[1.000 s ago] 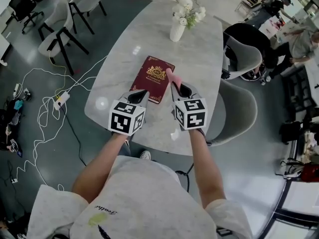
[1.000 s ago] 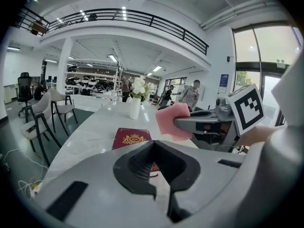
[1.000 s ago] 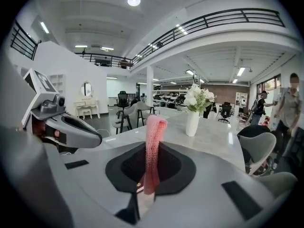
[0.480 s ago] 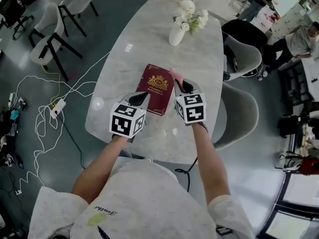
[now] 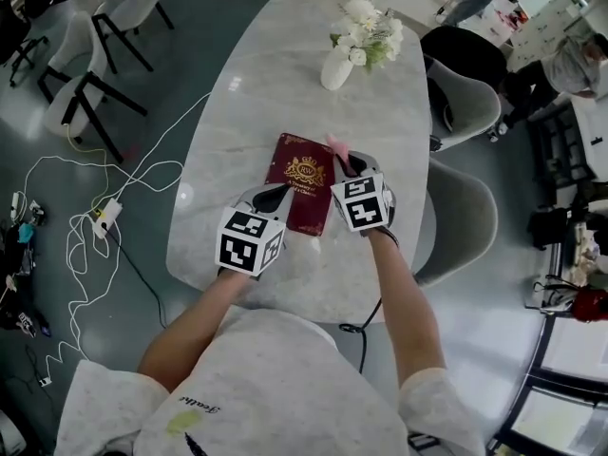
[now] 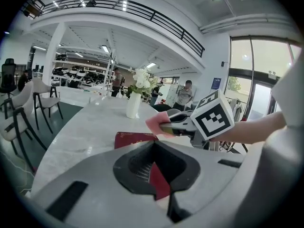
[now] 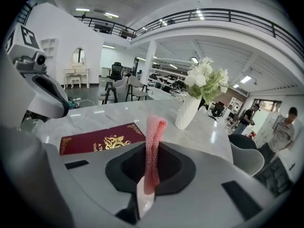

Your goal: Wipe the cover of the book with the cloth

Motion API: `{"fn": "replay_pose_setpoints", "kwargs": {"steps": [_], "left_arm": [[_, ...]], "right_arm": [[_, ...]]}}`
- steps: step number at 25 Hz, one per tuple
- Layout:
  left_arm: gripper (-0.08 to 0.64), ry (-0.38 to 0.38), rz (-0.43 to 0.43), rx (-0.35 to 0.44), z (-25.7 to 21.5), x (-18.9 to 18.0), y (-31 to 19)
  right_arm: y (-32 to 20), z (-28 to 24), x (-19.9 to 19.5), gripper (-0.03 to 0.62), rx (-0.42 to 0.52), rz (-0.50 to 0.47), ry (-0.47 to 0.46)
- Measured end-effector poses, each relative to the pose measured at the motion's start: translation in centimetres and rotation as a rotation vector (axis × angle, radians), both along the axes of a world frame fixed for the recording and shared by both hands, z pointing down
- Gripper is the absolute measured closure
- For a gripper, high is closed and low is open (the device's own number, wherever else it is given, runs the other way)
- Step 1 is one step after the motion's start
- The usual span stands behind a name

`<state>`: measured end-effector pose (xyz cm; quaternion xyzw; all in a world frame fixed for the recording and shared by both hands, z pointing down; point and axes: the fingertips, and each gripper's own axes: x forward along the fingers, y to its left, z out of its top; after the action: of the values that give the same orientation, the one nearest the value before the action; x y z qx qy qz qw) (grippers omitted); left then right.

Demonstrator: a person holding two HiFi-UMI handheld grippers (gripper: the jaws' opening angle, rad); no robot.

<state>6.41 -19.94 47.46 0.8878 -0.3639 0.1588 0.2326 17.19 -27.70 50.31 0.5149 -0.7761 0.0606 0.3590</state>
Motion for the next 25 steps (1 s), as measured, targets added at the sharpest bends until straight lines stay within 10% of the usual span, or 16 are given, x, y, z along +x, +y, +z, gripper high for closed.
{"fn": "replay_pose_setpoints", "kwargs": {"steps": [25], "left_arm": [[0.554, -0.013, 0.032, -0.051, 1.8, -0.8, -0.9]], "right_arm": [[-0.9, 6.0, -2.3, 0.574, -0.168, -0.04, 0.068]]}}
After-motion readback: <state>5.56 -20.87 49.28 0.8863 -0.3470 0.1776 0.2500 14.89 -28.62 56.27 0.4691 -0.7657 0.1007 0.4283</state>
